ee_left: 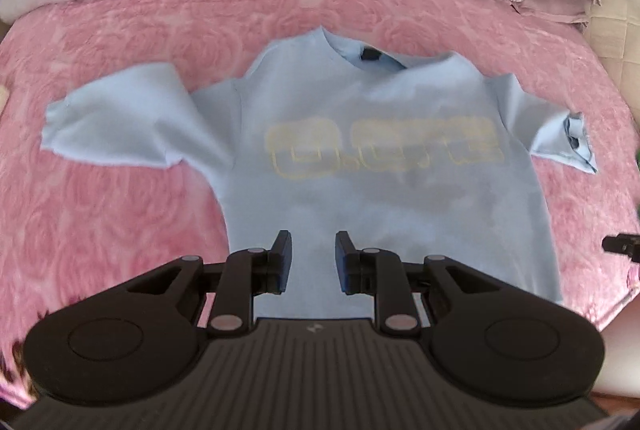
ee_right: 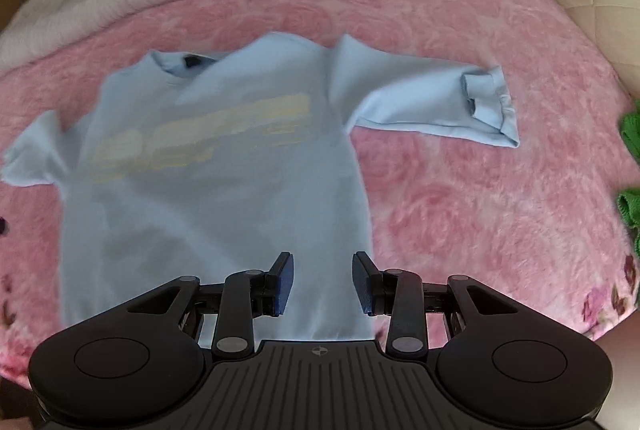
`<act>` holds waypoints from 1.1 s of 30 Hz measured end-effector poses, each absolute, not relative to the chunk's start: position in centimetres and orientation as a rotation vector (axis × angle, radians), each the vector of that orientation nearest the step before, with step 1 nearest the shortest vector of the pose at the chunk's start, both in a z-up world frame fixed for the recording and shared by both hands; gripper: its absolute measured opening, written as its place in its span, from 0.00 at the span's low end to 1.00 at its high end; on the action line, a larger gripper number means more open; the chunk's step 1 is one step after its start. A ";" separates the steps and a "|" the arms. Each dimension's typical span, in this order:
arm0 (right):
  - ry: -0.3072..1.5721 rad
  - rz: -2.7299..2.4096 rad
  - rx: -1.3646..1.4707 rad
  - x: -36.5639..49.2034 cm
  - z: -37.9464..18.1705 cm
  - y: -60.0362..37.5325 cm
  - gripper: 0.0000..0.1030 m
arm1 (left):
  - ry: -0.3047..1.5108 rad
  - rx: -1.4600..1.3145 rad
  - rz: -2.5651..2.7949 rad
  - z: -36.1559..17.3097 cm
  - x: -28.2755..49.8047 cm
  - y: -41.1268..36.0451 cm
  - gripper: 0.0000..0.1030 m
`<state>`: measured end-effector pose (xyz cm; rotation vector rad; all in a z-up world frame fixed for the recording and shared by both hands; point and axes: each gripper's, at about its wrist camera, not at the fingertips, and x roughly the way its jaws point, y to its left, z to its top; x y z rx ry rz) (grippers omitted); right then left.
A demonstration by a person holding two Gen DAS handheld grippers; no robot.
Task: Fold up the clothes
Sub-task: 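Release the hem and move both grippers toward the sweatshirt collar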
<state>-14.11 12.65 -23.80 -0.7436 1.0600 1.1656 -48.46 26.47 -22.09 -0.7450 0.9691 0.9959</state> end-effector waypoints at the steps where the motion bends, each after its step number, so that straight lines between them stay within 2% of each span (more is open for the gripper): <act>1: 1.064 1.149 -0.745 -13.8 -24.4 13.2 0.36 | 0.971 -0.748 0.991 -22.6 -48.3 27.1 0.19; 10: 1.082 1.056 -0.751 -9.6 -30.2 16.9 0.36 | 0.949 -0.839 0.974 -28.4 -46.0 31.6 0.19; 19: 0.907 1.222 -0.755 -6.5 -34.4 24.6 0.36 | 0.899 -0.777 0.999 -32.7 -41.3 37.5 0.19; 24: 0.776 1.401 -0.744 -8.0 -34.3 30.9 0.35 | 0.883 -0.707 1.038 -33.5 -39.4 41.9 0.19; 33: 0.545 1.677 -0.762 -17.6 -35.4 40.2 0.35 | 0.858 -0.701 1.114 -34.1 -40.0 47.7 0.19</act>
